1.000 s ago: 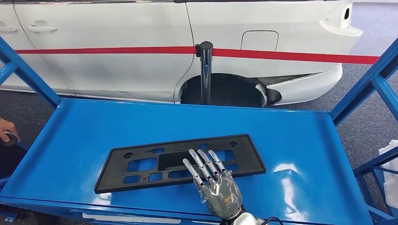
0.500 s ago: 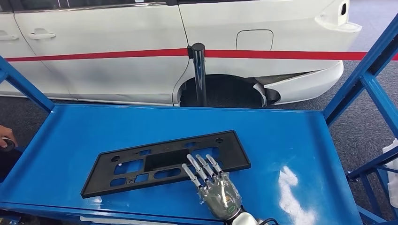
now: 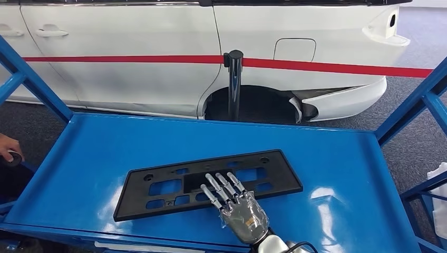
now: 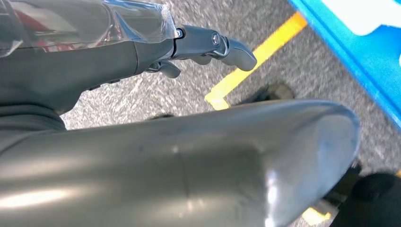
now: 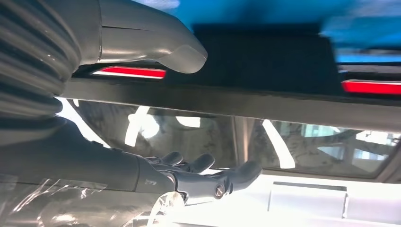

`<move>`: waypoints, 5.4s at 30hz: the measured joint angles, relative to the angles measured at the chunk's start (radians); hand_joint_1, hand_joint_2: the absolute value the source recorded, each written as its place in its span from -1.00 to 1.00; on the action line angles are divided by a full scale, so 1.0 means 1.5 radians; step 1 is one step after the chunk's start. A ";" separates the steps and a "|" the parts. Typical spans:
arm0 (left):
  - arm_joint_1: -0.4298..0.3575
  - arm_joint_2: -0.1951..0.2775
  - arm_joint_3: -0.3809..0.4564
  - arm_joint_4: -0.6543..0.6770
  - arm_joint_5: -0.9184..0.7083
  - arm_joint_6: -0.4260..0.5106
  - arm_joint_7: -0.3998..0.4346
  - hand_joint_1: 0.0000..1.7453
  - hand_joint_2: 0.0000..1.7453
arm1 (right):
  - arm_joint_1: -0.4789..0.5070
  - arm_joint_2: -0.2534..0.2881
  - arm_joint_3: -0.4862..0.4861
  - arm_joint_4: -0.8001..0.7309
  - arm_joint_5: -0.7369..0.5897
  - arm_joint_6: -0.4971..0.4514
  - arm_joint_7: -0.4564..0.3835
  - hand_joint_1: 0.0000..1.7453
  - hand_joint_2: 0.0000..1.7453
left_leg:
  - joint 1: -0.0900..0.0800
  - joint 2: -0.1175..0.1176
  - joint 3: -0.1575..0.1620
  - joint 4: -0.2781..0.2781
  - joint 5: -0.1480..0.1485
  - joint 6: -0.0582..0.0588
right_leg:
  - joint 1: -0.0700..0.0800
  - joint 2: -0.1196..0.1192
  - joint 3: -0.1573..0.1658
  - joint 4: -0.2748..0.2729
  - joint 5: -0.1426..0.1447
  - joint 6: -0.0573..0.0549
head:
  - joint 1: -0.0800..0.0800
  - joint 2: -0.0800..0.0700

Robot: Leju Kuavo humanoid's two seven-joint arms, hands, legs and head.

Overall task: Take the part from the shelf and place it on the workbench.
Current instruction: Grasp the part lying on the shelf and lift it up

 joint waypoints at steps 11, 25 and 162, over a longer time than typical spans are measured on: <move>-0.002 -0.006 0.009 0.000 -0.006 -0.002 0.001 -1.00 -1.00 | -0.041 0.009 0.016 0.009 0.000 -0.022 0.020 -1.00 1.00 | -0.003 -0.001 -0.001 0.009 -0.010 -0.005 | 0.012 0.000 0.089 -0.197 0.093 -0.023 | -0.001 0.000; -0.001 -0.006 0.015 0.000 -0.017 0.002 0.002 -1.00 -1.00 | -0.063 0.010 0.005 0.042 -0.011 -0.017 0.050 -1.00 1.00 | 0.002 -0.001 -0.001 0.008 -0.009 -0.014 | 0.016 0.000 0.089 -0.197 0.092 -0.027 | -0.001 0.000; 0.065 0.024 0.196 0.004 0.101 -0.012 -0.202 -1.00 -1.00 | 0.095 0.013 -0.236 -0.353 -1.309 -0.292 -0.486 1.00 1.00 | -0.020 0.008 0.060 -0.005 -0.054 0.018 | 0.009 -0.005 0.040 -0.181 0.134 -0.028 | -0.001 0.000</move>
